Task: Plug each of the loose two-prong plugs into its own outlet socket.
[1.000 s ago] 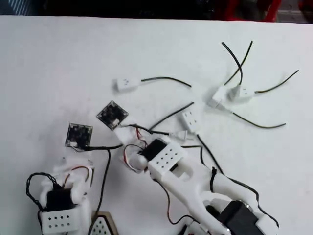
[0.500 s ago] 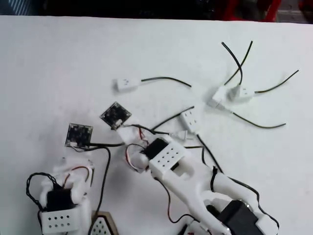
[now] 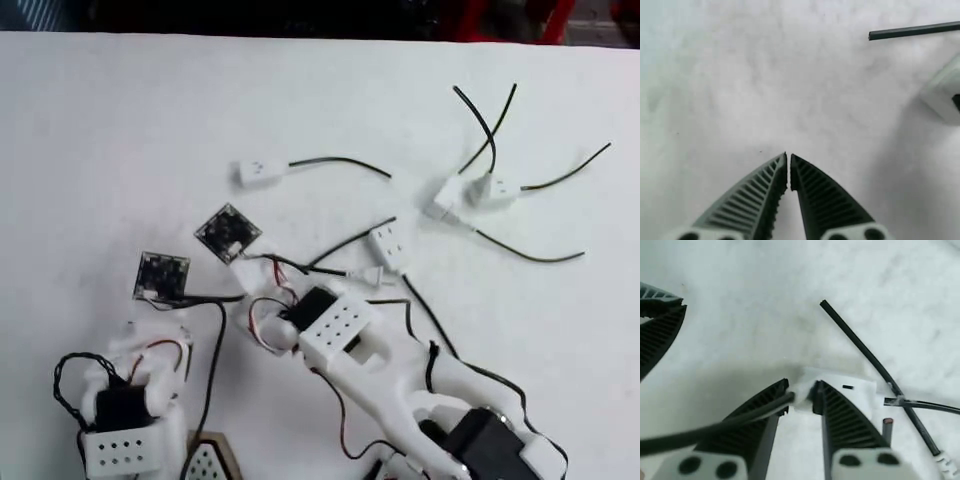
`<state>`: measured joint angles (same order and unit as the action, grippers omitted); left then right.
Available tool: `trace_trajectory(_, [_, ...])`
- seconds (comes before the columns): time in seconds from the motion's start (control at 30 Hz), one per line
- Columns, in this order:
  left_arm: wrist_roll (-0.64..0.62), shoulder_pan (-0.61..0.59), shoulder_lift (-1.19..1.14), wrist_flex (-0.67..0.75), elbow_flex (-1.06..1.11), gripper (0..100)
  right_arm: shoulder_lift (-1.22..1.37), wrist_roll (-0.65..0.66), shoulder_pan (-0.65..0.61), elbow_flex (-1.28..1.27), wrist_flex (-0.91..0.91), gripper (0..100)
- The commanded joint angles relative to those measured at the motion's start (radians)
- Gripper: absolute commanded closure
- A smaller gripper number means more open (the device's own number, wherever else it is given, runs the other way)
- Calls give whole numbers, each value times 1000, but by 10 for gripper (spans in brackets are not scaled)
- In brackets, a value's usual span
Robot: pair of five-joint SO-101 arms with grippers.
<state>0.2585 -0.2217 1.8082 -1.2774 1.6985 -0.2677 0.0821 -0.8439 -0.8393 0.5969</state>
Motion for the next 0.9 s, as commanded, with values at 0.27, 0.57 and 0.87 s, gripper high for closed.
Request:
trace_trajectory(0.27, [-8,-1,13,-5,-6,968,-71,87,203,110,-21,981])
trace_trajectory(0.57, [-8,-1,13,-5,-6,968,41,89,387,358,-30,981])
trace_trajectory(0.87, [-8,-1,13,-5,-6,968,398,89,590,704,-22,981])
